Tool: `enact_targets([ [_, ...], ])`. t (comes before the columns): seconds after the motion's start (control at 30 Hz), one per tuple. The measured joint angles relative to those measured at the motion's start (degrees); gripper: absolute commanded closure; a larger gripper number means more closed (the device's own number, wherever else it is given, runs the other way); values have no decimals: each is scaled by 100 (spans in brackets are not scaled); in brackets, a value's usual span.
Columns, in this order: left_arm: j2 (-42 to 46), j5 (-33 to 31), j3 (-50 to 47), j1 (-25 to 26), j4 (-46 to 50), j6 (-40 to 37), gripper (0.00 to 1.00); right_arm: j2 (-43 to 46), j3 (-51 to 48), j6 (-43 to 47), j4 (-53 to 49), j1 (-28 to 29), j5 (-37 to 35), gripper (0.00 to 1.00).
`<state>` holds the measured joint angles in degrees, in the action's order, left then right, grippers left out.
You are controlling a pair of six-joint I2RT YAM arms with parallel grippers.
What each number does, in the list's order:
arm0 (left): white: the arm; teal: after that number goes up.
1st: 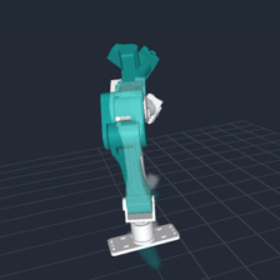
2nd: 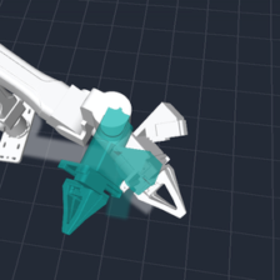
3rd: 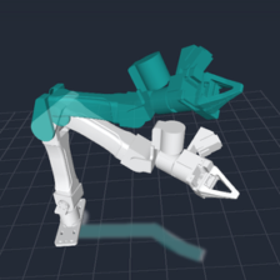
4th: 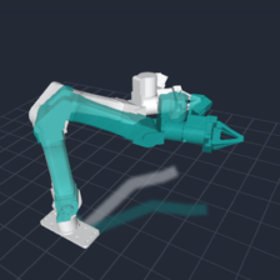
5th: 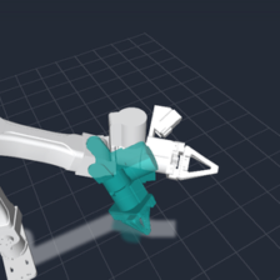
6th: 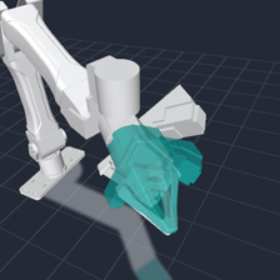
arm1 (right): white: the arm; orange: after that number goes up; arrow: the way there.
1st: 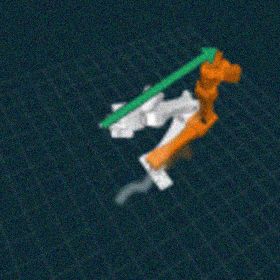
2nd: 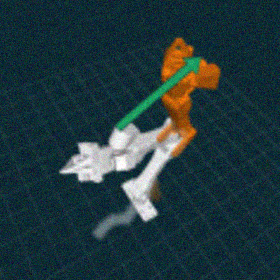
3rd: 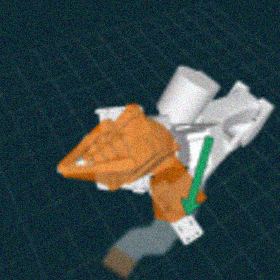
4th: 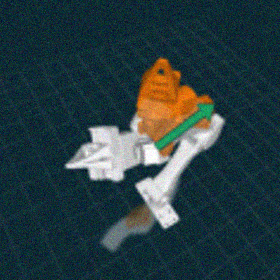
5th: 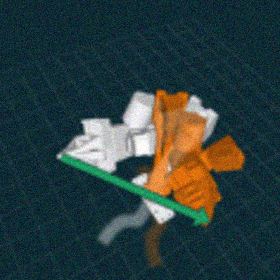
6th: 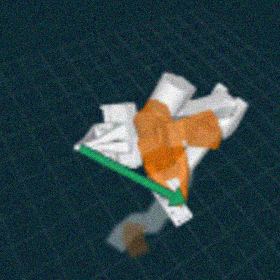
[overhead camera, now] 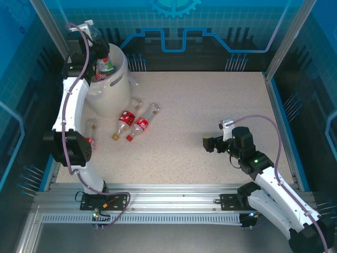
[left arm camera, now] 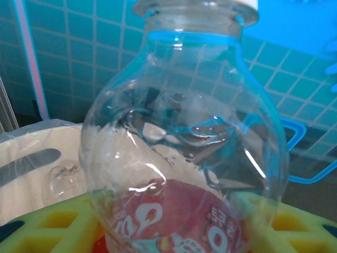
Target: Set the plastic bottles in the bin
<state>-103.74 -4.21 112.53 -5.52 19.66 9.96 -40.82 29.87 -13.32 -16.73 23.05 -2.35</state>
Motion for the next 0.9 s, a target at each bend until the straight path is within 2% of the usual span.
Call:
enact_targets([
  [0.27, -719, 326, 636, -162, 833, -450, 68, -7, 0, 0, 0, 2, 4, 0],
  [0.5, -890, 774, 636, -166, 1252, -822, 60, -173, 0, 2, 11, 2, 9, 0],
  [0.57, -890, 861, 636, -166, 1329, -916, 51, -240, 0, 2, 22, 2, 33, 0],
  [0.67, -890, 994, 632, -173, 1392, -1036, 22, -332, 0, 2, 57, 2, 90, 0],
  [0.83, -890, 1163, 579, -271, 1506, -1139, 2, -374, 0, 2, 92, 2, 116, 0],
  [0.9, -890, 1207, 592, -313, 1508, -1152, 1, -380, 0, 0, 94, 2, 127, 0],
])
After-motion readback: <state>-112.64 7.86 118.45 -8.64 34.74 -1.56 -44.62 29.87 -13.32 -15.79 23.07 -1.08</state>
